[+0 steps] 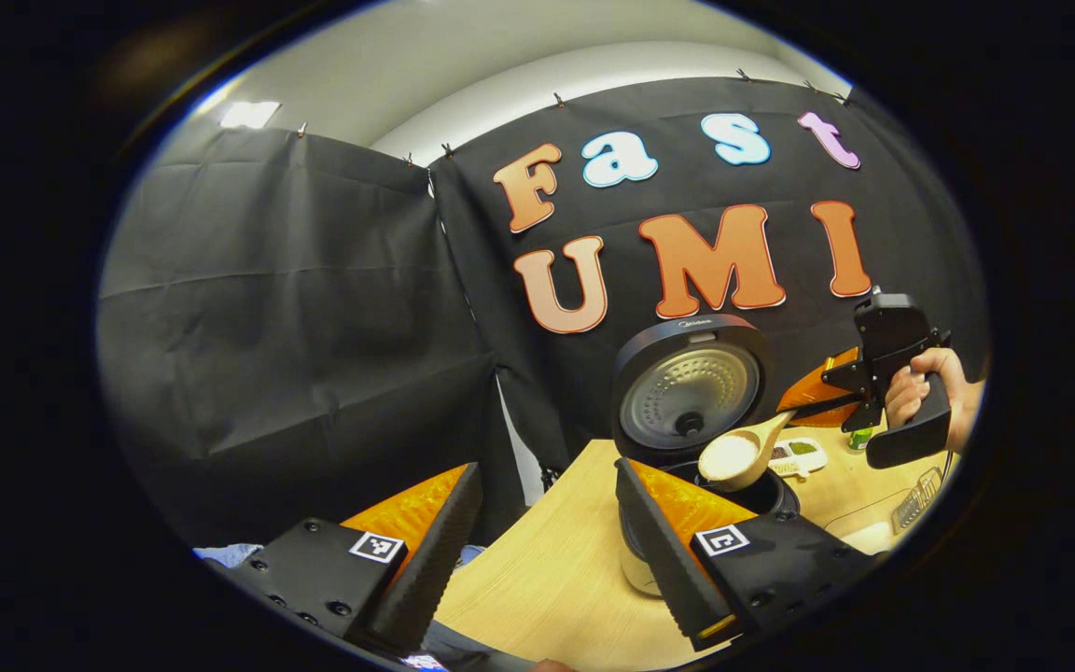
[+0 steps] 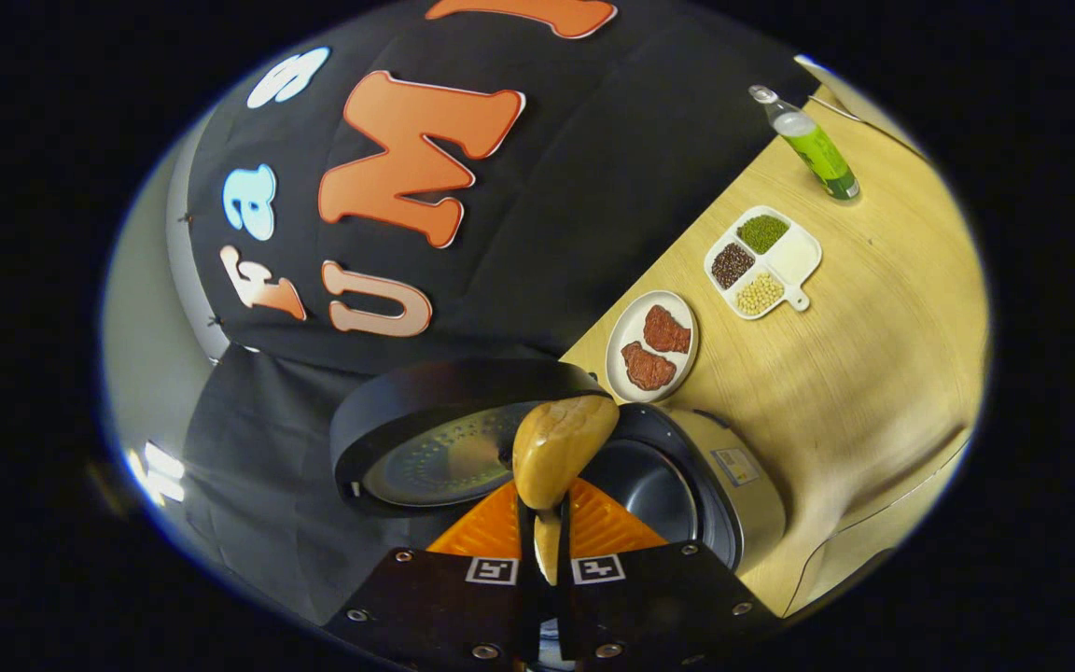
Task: Close the left gripper, press the button to open the rice cooker; take a wooden spoon from the chopstick holder with the right hand, scoop a spoonful of rice and pour it into the rice cooker, then put the wooden spoon back into the chopstick holder.
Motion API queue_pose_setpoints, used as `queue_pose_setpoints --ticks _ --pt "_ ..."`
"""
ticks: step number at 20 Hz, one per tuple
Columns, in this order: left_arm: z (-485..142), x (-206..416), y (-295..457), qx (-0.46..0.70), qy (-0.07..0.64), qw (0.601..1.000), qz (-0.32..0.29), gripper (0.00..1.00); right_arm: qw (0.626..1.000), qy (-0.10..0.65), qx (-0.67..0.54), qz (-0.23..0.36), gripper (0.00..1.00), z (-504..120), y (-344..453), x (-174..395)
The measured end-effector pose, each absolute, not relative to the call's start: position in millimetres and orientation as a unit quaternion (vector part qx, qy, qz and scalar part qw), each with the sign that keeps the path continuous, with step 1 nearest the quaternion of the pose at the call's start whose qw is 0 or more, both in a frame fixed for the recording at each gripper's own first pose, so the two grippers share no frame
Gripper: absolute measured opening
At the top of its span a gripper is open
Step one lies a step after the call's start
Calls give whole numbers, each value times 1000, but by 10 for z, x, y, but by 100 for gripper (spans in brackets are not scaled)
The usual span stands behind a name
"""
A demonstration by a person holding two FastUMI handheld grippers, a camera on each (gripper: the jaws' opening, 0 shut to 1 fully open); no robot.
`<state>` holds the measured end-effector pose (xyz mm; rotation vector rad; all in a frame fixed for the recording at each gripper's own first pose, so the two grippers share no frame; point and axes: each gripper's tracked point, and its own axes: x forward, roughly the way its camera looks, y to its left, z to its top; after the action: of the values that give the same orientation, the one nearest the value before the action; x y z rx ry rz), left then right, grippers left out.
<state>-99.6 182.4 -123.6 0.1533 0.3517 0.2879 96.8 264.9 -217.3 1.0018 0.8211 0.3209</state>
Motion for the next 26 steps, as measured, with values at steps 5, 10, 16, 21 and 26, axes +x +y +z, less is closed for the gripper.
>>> queue_pose_setpoints --ticks 5,10,16,21,26 --pt "-1316 -963 1904 72 182 970 146 98 821 376 404 149 7 -2285 2726 1020" --pt "-1391 -942 1928 71 187 969 148 89 838 369 376 141 7 -2344 2722 1105" --pt "-1407 -910 1908 75 190 968 145 89 868 348 325 143 7 -2289 2662 1188" --pt "-1407 -874 1864 79 189 968 142 89 880 343 294 146 7 -2261 2673 1190" --pt "-1416 -874 1840 78 190 968 143 89 897 331 249 156 7 -2205 2702 1188"
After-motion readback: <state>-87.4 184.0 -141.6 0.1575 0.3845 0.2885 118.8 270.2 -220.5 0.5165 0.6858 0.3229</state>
